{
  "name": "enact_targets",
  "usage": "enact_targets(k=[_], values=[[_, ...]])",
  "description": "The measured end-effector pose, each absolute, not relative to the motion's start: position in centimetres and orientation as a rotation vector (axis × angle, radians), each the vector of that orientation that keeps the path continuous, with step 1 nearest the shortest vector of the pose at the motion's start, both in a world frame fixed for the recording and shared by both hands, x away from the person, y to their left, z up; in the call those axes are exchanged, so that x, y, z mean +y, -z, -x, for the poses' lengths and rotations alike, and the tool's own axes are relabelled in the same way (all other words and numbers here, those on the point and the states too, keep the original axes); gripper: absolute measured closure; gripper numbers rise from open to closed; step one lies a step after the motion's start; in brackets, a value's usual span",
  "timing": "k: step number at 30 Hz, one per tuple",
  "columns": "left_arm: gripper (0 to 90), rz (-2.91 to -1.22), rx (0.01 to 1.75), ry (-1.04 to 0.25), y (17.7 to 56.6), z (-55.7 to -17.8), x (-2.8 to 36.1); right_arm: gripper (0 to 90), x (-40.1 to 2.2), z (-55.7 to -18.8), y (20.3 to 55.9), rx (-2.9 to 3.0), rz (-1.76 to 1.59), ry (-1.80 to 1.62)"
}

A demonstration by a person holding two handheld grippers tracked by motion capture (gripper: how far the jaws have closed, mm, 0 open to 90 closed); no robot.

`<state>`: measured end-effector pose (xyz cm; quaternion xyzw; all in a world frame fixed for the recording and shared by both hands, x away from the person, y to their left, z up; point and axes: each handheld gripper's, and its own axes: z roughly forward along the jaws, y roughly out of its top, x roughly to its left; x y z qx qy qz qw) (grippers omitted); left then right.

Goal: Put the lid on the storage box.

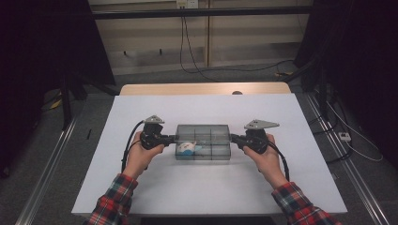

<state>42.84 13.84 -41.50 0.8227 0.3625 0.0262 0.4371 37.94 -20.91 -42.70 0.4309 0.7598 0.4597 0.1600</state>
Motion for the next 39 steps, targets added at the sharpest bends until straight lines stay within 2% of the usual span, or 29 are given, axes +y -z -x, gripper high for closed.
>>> enact_targets(k=[39], values=[[90.0,-2.03,0.865,-0.018,41.8,-40.9,14.3,90.0,-21.0,-36.1,42.9,2.187,-1.214,-1.379]])
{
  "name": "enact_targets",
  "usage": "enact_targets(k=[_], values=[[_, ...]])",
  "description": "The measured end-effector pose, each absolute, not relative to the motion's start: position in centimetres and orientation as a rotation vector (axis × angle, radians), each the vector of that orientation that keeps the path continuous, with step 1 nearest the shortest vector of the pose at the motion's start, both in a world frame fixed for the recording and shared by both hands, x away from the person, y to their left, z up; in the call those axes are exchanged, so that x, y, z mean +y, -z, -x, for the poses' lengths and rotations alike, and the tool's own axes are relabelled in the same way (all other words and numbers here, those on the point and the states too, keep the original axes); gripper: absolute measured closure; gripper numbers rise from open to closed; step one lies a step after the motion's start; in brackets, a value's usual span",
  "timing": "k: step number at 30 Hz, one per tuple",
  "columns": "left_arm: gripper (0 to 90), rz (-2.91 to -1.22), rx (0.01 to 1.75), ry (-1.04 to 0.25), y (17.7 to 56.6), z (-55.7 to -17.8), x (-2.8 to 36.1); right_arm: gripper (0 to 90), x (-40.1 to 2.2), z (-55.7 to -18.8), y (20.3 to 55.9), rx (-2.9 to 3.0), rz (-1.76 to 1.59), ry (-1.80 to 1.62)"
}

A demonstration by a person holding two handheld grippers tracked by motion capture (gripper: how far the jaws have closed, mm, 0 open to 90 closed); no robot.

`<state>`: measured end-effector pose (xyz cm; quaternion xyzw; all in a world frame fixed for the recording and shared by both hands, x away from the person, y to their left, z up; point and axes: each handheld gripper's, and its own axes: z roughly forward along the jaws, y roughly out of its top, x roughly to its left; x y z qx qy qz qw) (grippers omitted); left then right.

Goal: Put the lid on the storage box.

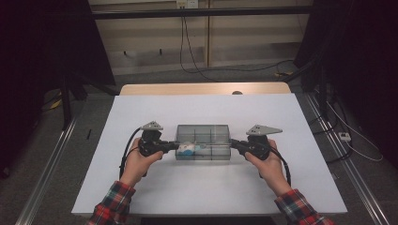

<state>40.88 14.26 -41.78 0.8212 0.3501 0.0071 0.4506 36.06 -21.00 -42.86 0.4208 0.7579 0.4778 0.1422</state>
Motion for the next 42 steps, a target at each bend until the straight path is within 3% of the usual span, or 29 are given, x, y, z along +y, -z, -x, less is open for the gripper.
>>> enact_targets(k=[42], values=[[89.6,-2.034,0.848,0.003,42.2,-39.3,14.6,89.5,-21.2,-34.1,43.5,2.196,-1.196,-1.432]])
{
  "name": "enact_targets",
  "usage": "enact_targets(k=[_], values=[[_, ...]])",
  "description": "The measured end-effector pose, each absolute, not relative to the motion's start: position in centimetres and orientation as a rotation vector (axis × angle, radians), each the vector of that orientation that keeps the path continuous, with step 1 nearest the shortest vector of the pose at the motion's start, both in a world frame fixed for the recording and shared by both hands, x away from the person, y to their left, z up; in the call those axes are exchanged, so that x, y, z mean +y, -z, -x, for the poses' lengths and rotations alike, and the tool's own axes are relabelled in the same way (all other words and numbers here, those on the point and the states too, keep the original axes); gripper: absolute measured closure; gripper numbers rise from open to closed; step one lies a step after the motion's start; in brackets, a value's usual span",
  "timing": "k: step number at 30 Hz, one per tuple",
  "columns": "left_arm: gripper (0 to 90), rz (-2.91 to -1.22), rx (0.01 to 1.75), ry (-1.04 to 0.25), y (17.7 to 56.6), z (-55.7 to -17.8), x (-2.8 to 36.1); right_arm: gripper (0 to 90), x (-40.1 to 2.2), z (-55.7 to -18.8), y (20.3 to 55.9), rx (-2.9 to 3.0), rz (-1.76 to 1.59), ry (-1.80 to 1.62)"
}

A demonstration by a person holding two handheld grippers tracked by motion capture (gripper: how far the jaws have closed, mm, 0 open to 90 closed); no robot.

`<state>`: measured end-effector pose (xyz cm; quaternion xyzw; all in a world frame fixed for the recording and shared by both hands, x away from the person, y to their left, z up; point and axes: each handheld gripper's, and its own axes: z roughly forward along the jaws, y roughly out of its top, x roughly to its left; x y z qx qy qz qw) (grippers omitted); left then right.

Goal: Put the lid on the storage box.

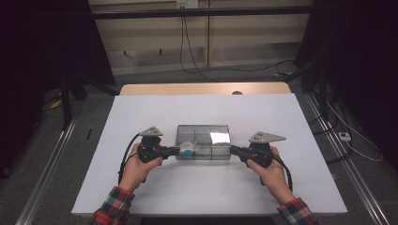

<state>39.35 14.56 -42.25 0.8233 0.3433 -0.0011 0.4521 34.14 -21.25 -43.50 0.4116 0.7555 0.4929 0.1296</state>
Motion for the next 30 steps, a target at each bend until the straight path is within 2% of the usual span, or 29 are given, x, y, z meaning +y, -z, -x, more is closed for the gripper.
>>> enact_targets(k=[30], values=[[89.5,-2.048,0.836,-0.033,42.2,-38.5,14.9,89.7,-21.2,-33.0,43.5,2.191,-1.158,-1.423]])
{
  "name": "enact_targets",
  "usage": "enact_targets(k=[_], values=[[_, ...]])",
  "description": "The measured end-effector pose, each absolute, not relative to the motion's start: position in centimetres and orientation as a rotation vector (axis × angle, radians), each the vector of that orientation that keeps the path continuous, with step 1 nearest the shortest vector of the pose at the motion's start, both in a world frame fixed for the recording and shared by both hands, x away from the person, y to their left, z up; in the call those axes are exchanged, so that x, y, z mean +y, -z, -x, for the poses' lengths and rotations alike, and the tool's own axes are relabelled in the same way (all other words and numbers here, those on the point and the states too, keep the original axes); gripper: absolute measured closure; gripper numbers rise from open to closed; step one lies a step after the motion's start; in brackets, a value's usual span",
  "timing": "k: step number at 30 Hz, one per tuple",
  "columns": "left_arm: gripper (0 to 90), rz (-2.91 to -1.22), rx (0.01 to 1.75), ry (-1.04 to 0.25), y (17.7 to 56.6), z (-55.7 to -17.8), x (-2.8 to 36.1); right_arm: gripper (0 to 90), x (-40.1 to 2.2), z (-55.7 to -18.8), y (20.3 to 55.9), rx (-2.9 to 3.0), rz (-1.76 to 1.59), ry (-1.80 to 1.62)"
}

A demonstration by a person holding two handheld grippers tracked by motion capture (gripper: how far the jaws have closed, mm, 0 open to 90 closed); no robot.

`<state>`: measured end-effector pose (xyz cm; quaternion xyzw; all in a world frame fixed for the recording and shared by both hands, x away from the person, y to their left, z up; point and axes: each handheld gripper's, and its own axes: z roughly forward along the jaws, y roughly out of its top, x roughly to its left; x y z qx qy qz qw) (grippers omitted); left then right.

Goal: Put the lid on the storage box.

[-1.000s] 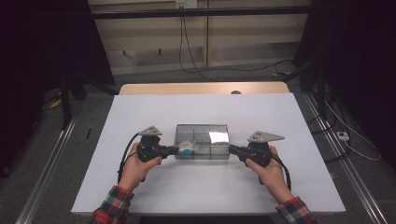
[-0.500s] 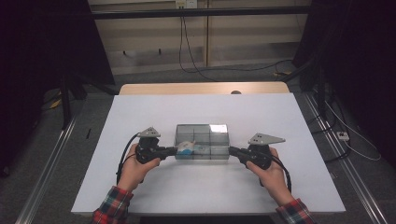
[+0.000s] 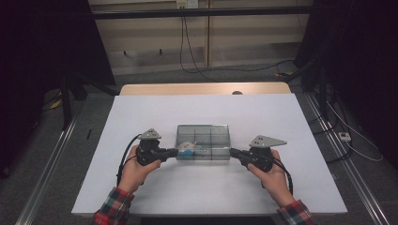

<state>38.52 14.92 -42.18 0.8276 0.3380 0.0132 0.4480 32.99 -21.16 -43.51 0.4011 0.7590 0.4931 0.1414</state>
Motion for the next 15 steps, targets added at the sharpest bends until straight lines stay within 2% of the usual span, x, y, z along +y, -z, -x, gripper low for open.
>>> enact_targets(k=[15], values=[[89.3,-2.051,0.836,-0.03,42.49,-38.13,14.93,89.5,-21.12,-32.52,43.72,2.204,-1.144,-1.4]])
